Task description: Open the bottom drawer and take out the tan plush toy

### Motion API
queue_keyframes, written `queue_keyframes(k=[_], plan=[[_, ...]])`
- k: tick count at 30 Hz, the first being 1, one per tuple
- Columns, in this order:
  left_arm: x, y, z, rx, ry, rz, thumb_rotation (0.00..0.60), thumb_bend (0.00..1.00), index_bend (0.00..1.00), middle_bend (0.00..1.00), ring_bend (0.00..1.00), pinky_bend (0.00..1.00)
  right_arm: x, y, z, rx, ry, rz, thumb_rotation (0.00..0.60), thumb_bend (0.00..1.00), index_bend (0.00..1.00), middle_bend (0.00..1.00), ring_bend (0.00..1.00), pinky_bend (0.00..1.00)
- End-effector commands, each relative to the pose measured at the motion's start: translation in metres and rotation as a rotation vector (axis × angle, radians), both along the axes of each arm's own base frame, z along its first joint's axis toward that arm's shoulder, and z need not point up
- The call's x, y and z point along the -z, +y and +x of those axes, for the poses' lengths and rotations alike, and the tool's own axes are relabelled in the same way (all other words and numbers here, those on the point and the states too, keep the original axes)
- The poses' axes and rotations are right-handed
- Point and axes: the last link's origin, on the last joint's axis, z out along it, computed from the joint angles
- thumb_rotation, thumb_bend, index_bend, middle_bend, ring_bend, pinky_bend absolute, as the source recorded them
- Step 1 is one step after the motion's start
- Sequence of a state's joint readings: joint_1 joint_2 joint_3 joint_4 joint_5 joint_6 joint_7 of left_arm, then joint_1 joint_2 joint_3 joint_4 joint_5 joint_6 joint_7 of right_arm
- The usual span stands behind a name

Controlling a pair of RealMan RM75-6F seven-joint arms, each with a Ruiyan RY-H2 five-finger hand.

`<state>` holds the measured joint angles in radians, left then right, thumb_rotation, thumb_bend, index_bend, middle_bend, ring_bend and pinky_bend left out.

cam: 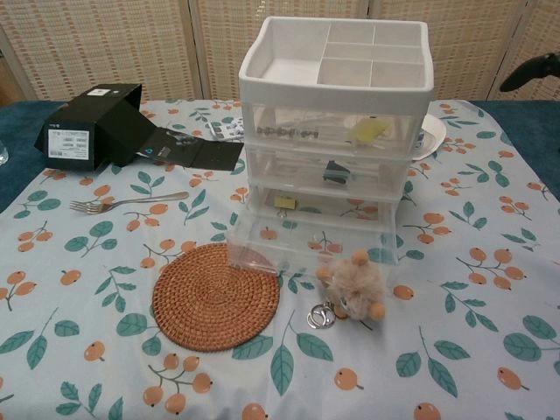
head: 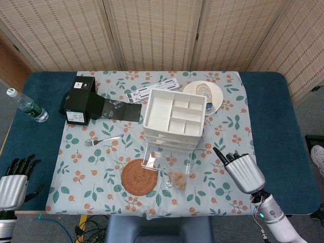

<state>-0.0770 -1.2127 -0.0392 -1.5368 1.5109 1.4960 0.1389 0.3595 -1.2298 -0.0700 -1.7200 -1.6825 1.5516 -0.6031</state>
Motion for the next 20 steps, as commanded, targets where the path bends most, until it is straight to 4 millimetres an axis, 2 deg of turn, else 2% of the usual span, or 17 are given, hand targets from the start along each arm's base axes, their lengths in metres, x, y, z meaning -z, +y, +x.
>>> queue_keyframes(k=[1, 3, 5, 8, 9, 15, 20], plan=[[0.002, 0.002, 0.003, 0.009, -0.001, -0.002, 0.6, 0.25, 0.21, 0.14, 0.14, 0.1, -0.018, 0.009, -0.027, 0.097, -0.043, -0.039, 0.6, 0.44, 0.19, 0.67, 0.75, 0.98], [0.004, 0.003, 0.005, 0.014, -0.002, -0.002, 0.6, 0.25, 0.21, 0.14, 0.14, 0.1, -0.025, 0.014, -0.039, 0.141, -0.066, -0.045, 0.6, 0.44, 0.19, 0.6, 0.66, 0.89], [0.005, 0.004, 0.007, 0.019, -0.005, 0.002, 0.6, 0.25, 0.21, 0.14, 0.14, 0.1, -0.029, 0.018, -0.05, 0.194, -0.083, -0.037, 0.6, 0.44, 0.17, 0.5, 0.51, 0.71], [0.007, 0.006, 0.01, 0.026, -0.01, 0.007, 0.6, 0.25, 0.21, 0.14, 0.14, 0.1, -0.036, 0.024, -0.066, 0.263, -0.106, -0.026, 0.6, 0.44, 0.08, 0.33, 0.26, 0.42], [0.007, 0.006, 0.012, 0.031, -0.009, 0.005, 0.6, 0.25, 0.21, 0.14, 0.15, 0.1, -0.039, 0.026, -0.071, 0.284, -0.115, -0.022, 0.6, 0.44, 0.06, 0.28, 0.21, 0.36], [0.01, 0.007, 0.019, 0.049, -0.009, 0.002, 0.6, 0.25, 0.21, 0.14, 0.15, 0.1, -0.044, 0.039, -0.09, 0.362, -0.115, 0.054, 0.6, 0.44, 0.0, 0.12, 0.01, 0.12], [0.011, 0.007, 0.022, 0.054, -0.004, 0.001, 0.6, 0.25, 0.21, 0.14, 0.15, 0.1, -0.049, 0.044, -0.098, 0.391, -0.138, 0.032, 0.6, 0.44, 0.0, 0.11, 0.0, 0.09]])
